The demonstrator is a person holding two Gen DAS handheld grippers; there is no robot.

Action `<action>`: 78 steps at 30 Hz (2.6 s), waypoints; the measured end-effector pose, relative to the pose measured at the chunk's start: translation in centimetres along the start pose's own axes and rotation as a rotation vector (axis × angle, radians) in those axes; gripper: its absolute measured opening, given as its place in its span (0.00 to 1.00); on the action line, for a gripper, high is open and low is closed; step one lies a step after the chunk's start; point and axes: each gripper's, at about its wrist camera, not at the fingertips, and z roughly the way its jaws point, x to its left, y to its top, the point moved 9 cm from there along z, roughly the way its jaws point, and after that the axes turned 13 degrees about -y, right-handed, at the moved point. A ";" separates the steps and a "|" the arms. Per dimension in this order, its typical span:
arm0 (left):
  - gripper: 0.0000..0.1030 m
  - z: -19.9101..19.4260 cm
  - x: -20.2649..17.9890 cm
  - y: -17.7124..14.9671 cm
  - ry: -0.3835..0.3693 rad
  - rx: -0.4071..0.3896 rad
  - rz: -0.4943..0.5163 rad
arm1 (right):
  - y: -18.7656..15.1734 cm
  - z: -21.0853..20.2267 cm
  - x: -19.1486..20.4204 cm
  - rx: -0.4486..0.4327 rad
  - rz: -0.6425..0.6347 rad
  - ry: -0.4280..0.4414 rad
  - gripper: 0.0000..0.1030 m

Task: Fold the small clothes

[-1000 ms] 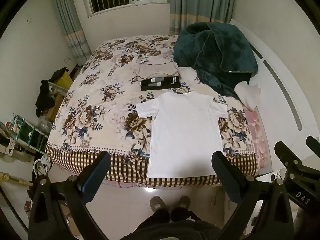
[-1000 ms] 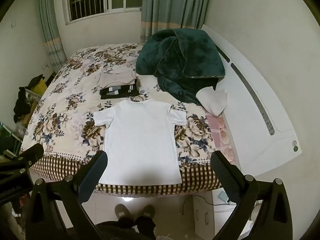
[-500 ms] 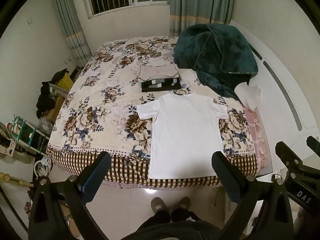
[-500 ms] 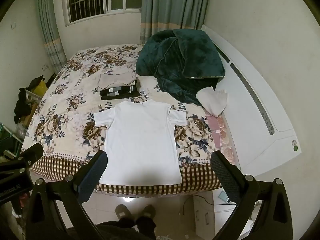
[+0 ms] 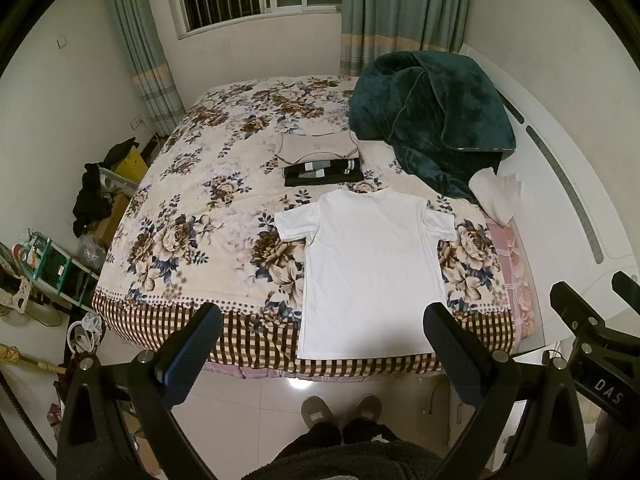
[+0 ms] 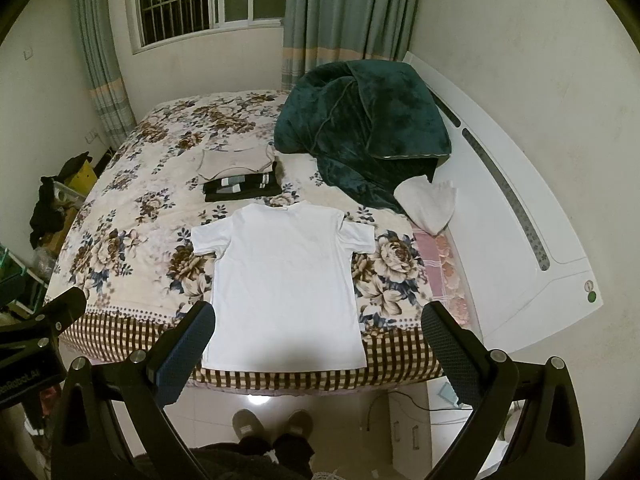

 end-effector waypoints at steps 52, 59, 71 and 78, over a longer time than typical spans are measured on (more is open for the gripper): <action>1.00 -1.5 -0.6 2.6 -0.007 -0.036 -0.002 | 2.7 -1.5 0.2 -0.031 -0.002 0.009 1.00; 1.00 -1.5 -0.8 3.0 -0.010 -0.038 -0.004 | 2.4 -1.5 0.2 -0.034 0.001 0.009 1.00; 1.00 -1.6 -0.7 2.3 -0.011 -0.043 0.000 | 1.9 -1.6 0.4 -0.036 0.003 0.009 1.00; 1.00 3.9 -0.2 5.9 0.068 -0.087 0.038 | 3.0 3.3 -1.2 0.036 0.109 0.001 1.00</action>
